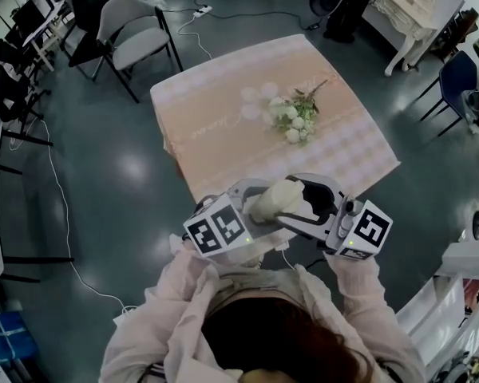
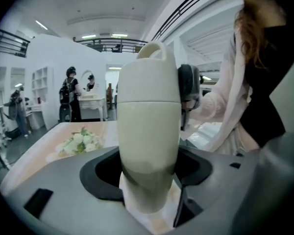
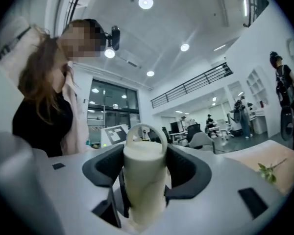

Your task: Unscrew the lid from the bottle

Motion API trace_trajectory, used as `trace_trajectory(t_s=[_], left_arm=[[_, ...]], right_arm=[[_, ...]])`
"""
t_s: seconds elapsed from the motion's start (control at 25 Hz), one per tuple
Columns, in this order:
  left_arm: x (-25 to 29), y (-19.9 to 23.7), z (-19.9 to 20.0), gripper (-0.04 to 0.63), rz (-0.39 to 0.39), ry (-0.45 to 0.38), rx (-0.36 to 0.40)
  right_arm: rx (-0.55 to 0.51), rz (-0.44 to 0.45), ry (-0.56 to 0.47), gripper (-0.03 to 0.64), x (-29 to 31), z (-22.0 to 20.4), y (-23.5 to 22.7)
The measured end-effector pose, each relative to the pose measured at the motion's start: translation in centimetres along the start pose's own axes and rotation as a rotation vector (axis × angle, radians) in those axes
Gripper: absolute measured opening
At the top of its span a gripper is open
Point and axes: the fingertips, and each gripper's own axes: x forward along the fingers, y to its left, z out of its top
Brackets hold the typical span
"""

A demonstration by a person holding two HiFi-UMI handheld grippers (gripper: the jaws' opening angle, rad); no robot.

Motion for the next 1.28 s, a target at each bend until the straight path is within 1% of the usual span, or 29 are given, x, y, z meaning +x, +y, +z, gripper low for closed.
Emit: trace_trajectory(t_s=[0.12,0.16,0.2,0.24,0.28,0.32,0.4,0.44,0.52,0.56,0.6,0.64,0.68,0.72,0.76,0.84,0.92,0.96,1.0,1.04,1.08,1.12,1.2,1.24,1.28], left_arm=[[-0.9,-2.8,0.5,0.316,-0.245,-0.038,0.069],[-1.1,-3.4,0.6,0.316,-0.292,-0.041,0.079],[-1.2,-3.6,0.6,0.316,-0.301,-0.043,0.072],[-1.1,-3.2,0.7,0.316,-0.276,-0.045,0.049],[-1.0,-2.5,0.7,0.316,-0.225,-0.048,0.013],[-1.0,-1.6,0.6,0.316,-0.157,-0.051,-0.028],[-0.9,0.5,0.2,0.316,-0.012,-0.04,-0.092],[-0.9,1.4,-0.2,0.316,0.053,-0.022,-0.104],[-0.8,2.5,-1.0,0.316,0.144,0.032,-0.094],[-0.7,2.7,-1.4,0.316,0.168,0.059,-0.081],[-0.6,2.8,-1.7,0.316,0.177,0.079,-0.067],[-0.5,2.6,-1.9,0.316,0.17,0.086,-0.056],[-0.5,2.2,-1.8,0.316,0.142,0.078,-0.045],[-0.5,1.7,-1.5,0.316,0.094,0.057,-0.032],[-0.7,0.8,-1.1,0.316,0.025,0.03,-0.017],[-1.1,-1.3,-0.5,0.316,-0.148,-0.026,0.028],[-1.6,-3.4,-0.1,0.316,-0.309,-0.062,0.085],[-1.8,-4.1,0.0,0.316,-0.36,-0.074,0.102],[-1.8,-4.3,0.1,0.316,-0.379,-0.086,0.101],[-1.8,-4.0,0.3,0.316,-0.365,-0.1,0.077],[-1.7,-3.2,0.4,0.316,-0.319,-0.112,0.032],[-1.6,-2.0,0.4,0.316,-0.245,-0.115,-0.024],[-1.2,0.8,-0.4,0.316,-0.056,-0.081,-0.126],[-1.1,2.0,-0.9,0.316,0.028,-0.051,-0.157],[-1.0,2.7,-1.4,0.316,0.09,-0.018,-0.172]], right_arm=[[-0.009,0.26,-0.064,0.288,-0.5,0.9,2.4],[-0.007,0.322,-0.078,0.287,-0.6,1.1,2.9],[0.0,0.345,-0.088,0.288,-0.7,1.2,3.0],[0.012,0.325,-0.092,0.288,-0.7,1.1,2.5],[0.027,0.27,-0.09,0.288,-0.7,1.0,1.7],[0.045,0.196,-0.08,0.288,-0.7,0.6,0.8],[0.085,0.06,-0.053,0.368,-0.5,-0.1,-0.5],[0.105,0.011,-0.046,0.377,-0.2,-0.4,-0.8],[0.134,-0.068,-0.045,0.377,0.5,-0.6,-1.5],[0.132,-0.102,-0.037,0.367,0.8,-0.7,-1.8],[0.11,-0.125,-0.024,0.337,1.1,-0.8,-2.1],[0.078,-0.126,-0.016,0.291,1.2,-0.9,-2.1],[0.052,-0.101,-0.02,0.298,1.2,-0.8,-1.9],[0.039,-0.052,-0.036,0.296,1.0,-0.6,-1.4],[0.031,0.011,-0.057,0.296,0.8,-0.3,-0.8],[0.007,0.158,-0.089,0.295,0.5,0.5,1.2],[-0.026,0.3,-0.091,0.295,0.4,1.1,3.3],[-0.032,0.347,-0.084,0.295,0.4,1.2,3.9],[-0.026,0.359,-0.082,0.296,0.5,1.4,4.0],[-0.009,0.329,-0.087,0.298,0.6,1.5,3.5],[0.012,0.264,-0.097,0.302,0.6,1.6,2.6],[0.035,0.183,-0.108,0.317,0.5,1.5,1.5],[0.092,0.022,-0.118,0.378,0.3,0.9,-0.7],[0.125,-0.046,-0.118,0.385,0.4,0.6,-1.5],[0.155,-0.104,-0.108,0.383,0.7,0.1,-2.1]])
